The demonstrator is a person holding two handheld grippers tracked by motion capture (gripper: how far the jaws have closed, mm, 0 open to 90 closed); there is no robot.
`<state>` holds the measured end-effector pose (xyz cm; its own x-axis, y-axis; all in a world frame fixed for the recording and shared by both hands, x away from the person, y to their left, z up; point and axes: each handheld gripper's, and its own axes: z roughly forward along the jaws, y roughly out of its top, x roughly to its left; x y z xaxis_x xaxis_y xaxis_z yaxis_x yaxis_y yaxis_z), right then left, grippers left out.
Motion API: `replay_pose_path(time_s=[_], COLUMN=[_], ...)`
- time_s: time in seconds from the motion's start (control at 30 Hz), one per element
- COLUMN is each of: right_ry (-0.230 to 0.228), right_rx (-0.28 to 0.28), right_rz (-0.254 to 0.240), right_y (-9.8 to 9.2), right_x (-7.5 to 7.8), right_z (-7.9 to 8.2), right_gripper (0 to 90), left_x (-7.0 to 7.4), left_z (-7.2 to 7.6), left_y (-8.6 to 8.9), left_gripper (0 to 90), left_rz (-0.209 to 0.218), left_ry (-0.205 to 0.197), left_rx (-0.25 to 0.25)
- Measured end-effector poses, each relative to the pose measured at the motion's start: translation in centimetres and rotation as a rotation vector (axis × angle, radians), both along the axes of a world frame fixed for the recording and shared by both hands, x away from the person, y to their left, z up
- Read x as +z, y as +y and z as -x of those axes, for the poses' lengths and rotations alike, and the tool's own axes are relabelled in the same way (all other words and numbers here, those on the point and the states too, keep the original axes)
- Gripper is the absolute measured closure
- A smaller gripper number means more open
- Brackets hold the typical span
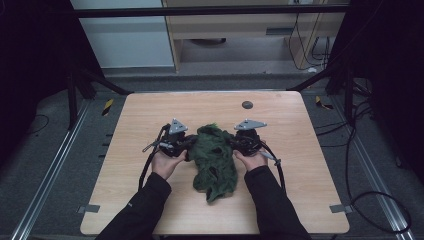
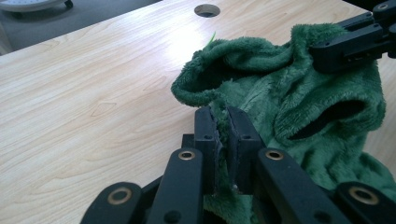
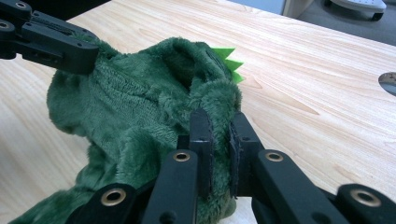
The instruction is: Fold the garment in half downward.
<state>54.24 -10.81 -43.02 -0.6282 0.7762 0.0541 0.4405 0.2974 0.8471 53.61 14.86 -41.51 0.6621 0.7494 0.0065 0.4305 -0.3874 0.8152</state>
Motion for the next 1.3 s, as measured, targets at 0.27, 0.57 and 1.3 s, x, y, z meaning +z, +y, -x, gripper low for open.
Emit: replay_pose_path(time_s=[0.27,0.57,1.3], right_ry=[-0.006,-0.028,-0.025], right_rx=[0.038,0.064,0.115], right_rz=[0.013,-0.006,-0.026], right_y=[-0.2,-0.8,-2.1], right_x=[0.1,-0.3,-1.5], right_z=[1.4,3.1,7.2], right_gripper=[82.1,81.6,79.2], left_x=[0.0,-0.2,-1.2], left_z=[1.6,3.4,6.9], left_y=[-0.1,0.0,-0.2], left_gripper=[83.9,83.9,83.8], left_rz=[0.005,0.012,-0.004], left_ry=[-0.005,0.005,0.034], left_rx=[-0.030,-0.070,-0.136])
